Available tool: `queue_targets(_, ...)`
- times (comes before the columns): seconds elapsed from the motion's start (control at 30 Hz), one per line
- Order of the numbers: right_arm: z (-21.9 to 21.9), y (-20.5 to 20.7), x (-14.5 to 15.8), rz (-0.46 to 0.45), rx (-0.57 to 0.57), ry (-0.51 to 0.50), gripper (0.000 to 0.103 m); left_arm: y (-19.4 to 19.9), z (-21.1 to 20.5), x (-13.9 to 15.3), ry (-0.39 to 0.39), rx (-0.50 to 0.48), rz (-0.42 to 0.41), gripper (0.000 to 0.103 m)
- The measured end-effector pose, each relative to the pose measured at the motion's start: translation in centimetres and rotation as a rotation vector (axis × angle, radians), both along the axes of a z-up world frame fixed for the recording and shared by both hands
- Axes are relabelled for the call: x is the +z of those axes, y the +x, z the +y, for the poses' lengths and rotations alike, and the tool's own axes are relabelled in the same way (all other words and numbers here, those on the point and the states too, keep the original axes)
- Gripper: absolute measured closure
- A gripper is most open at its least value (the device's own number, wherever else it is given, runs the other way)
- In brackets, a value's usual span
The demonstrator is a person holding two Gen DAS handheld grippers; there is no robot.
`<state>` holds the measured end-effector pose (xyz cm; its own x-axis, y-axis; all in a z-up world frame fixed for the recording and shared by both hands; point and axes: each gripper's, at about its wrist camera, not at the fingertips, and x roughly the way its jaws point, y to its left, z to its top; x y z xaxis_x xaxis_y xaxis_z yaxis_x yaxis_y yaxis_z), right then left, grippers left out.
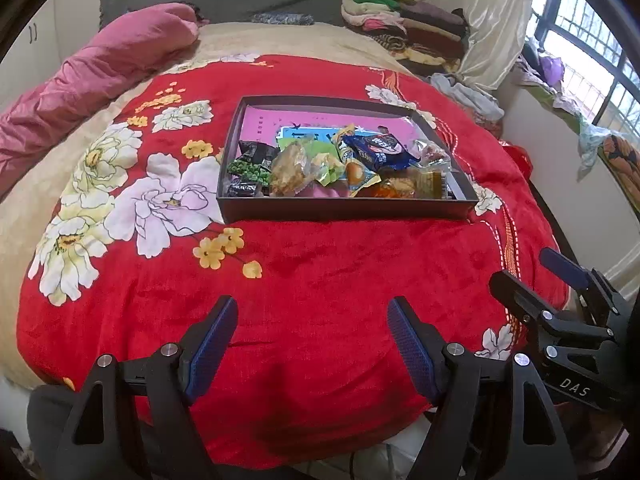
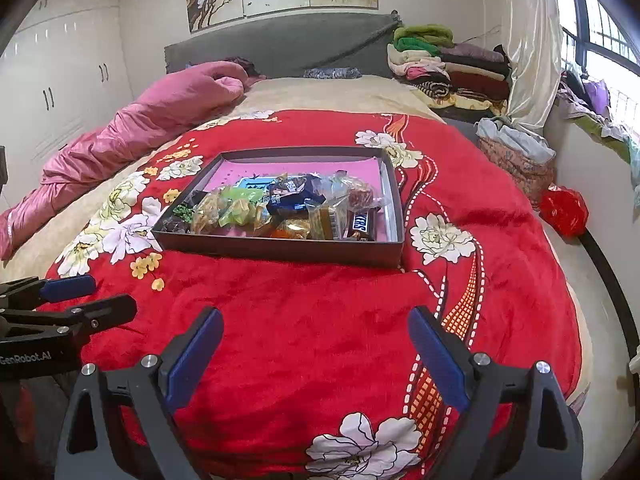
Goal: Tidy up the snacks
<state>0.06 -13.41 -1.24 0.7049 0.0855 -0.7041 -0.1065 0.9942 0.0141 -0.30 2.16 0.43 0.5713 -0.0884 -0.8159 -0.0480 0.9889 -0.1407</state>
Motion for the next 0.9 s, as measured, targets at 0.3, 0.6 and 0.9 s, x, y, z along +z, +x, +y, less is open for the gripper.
queue_targets(0.3, 0.08, 0.21, -0.29, 0.008, -0.004, -0.003, 0.009, 0.15, 0.27, -0.26, 0.005, 0.013, 0.014, 0.025)
queue_targets(0.6, 0.01, 0.37, -0.72, 0.015, -0.006, -0.003, 0.009, 0.19, 0.4, -0.28, 0.025, 0.024, 0.013, 0.025)
queue_targets(0.9, -0.28, 0.39, -0.85, 0.019, -0.015, 0.003, 0.009, 0.06, 0.43, 0.03, 0.04, 0.037, -0.002, 0.025)
